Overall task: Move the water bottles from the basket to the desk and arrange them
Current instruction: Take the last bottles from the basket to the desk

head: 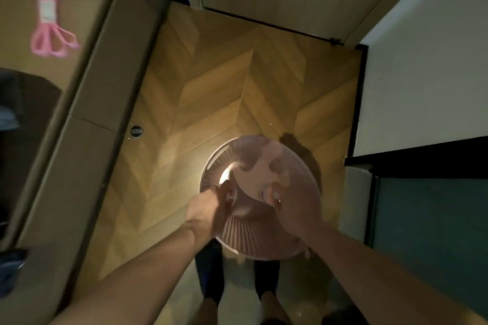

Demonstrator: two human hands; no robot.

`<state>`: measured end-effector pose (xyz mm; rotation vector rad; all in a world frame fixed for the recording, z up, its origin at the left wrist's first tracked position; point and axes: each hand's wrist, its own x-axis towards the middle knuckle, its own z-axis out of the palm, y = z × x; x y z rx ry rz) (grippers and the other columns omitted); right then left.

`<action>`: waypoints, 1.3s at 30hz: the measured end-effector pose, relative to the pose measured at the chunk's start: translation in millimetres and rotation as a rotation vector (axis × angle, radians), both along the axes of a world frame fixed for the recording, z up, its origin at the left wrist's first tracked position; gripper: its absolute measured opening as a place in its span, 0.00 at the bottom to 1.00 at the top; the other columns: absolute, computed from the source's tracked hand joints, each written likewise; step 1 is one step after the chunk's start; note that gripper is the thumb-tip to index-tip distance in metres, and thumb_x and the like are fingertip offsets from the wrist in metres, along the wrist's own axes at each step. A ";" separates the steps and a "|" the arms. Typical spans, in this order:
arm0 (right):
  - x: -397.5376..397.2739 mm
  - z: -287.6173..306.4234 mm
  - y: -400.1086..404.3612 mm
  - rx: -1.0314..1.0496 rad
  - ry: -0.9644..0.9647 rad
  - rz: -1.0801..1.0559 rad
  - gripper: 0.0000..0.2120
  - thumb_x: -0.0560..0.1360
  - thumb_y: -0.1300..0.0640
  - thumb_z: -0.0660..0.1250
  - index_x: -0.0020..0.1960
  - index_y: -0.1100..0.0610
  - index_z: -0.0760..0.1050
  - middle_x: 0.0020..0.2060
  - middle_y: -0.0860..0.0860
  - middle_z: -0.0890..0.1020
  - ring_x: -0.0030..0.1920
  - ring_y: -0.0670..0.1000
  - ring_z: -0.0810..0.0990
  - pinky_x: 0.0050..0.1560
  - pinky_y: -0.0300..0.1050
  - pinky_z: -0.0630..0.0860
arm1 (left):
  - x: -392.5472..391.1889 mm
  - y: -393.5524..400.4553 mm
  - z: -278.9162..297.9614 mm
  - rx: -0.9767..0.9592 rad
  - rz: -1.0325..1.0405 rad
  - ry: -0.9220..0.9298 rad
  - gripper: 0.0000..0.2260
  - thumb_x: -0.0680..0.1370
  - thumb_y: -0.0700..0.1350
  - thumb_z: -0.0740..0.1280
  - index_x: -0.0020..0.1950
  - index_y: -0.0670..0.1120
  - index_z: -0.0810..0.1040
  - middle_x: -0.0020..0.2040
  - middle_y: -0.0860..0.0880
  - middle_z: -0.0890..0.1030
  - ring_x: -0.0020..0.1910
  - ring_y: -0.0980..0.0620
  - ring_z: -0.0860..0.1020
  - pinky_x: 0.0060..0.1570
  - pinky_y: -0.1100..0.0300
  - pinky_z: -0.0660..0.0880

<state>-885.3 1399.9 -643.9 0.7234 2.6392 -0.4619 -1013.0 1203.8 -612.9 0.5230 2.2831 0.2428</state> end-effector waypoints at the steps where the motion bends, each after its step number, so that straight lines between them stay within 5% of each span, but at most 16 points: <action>1: 3.3 44.0 -10.8 -0.125 0.039 -0.074 0.13 0.83 0.47 0.65 0.66 0.47 0.70 0.65 0.56 0.79 0.66 0.61 0.78 0.65 0.63 0.76 | 3.1 -12.6 32.9 0.003 -0.044 0.023 0.13 0.84 0.58 0.57 0.65 0.57 0.73 0.54 0.47 0.83 0.48 0.42 0.83 0.46 0.49 0.80; 3: 6.8 136.7 -27.8 -0.263 0.003 -0.126 0.11 0.85 0.54 0.66 0.65 0.55 0.75 0.63 0.56 0.79 0.65 0.59 0.78 0.65 0.54 0.73 | 13.0 -36.7 113.1 0.045 -0.028 0.044 0.13 0.84 0.57 0.59 0.67 0.56 0.70 0.56 0.46 0.82 0.48 0.40 0.83 0.43 0.50 0.80; 6: 8.5 246.3 -37.3 -0.244 0.019 0.003 0.11 0.86 0.52 0.63 0.62 0.55 0.81 0.53 0.50 0.83 0.53 0.52 0.81 0.53 0.41 0.71 | 26.9 -67.3 216.0 0.078 0.070 0.127 0.11 0.82 0.56 0.62 0.62 0.56 0.66 0.50 0.47 0.81 0.43 0.41 0.81 0.38 0.53 0.74; 9: 19.8 305.0 -49.0 -0.179 0.149 0.219 0.18 0.85 0.43 0.61 0.61 0.53 0.83 0.52 0.52 0.86 0.46 0.56 0.85 0.45 0.43 0.77 | 51.9 -101.0 299.1 0.127 0.126 0.263 0.06 0.85 0.56 0.56 0.58 0.56 0.65 0.48 0.49 0.81 0.41 0.44 0.80 0.41 0.50 0.78; 14: 1.9 411.0 -91.3 -0.237 0.117 0.418 0.03 0.86 0.47 0.62 0.58 0.40 0.72 0.50 0.44 0.84 0.48 0.50 0.84 0.47 0.55 0.85 | 106.8 -157.2 396.2 0.140 0.353 0.501 0.06 0.85 0.56 0.58 0.60 0.57 0.67 0.51 0.55 0.80 0.41 0.53 0.76 0.38 0.55 0.71; 22: -9.6 520.2 -227.9 -0.268 0.110 1.051 0.02 0.85 0.45 0.62 0.57 0.39 0.70 0.48 0.45 0.83 0.46 0.50 0.83 0.49 0.52 0.85 | 226.0 -272.1 499.2 0.084 0.902 0.724 0.07 0.84 0.59 0.59 0.60 0.61 0.69 0.44 0.59 0.78 0.37 0.58 0.76 0.32 0.64 0.65; 27: 24.3 575.1 -360.3 -0.223 0.173 1.368 0.05 0.84 0.42 0.60 0.58 0.39 0.71 0.49 0.46 0.85 0.47 0.50 0.82 0.49 0.53 0.81 | 322.0 -366.7 536.7 0.036 1.157 0.842 0.07 0.83 0.63 0.58 0.58 0.63 0.66 0.41 0.55 0.82 0.40 0.51 0.81 0.40 0.50 0.80; 31: 84.5 605.4 -474.8 -0.284 0.175 1.514 0.05 0.83 0.40 0.60 0.58 0.36 0.71 0.46 0.46 0.85 0.46 0.50 0.83 0.49 0.55 0.82 | 417.5 -444.9 562.4 -0.019 1.278 0.963 0.09 0.83 0.62 0.58 0.60 0.61 0.69 0.39 0.56 0.81 0.39 0.52 0.80 0.40 0.51 0.79; 34: 135.3 619.4 -549.9 -0.374 0.169 1.581 0.05 0.84 0.39 0.59 0.57 0.35 0.71 0.43 0.45 0.84 0.43 0.47 0.84 0.48 0.54 0.82 | 487.2 -499.2 579.4 -0.118 1.333 1.048 0.09 0.83 0.61 0.60 0.58 0.59 0.71 0.33 0.57 0.74 0.34 0.55 0.74 0.32 0.57 0.69; 39: 236.7 638.4 -670.9 -0.618 0.130 1.666 0.04 0.85 0.42 0.60 0.55 0.38 0.74 0.36 0.48 0.84 0.34 0.44 0.85 0.41 0.53 0.84 | 612.4 -586.2 603.8 -0.293 1.459 1.112 0.10 0.83 0.61 0.61 0.58 0.58 0.73 0.34 0.57 0.73 0.37 0.51 0.75 0.36 0.54 0.68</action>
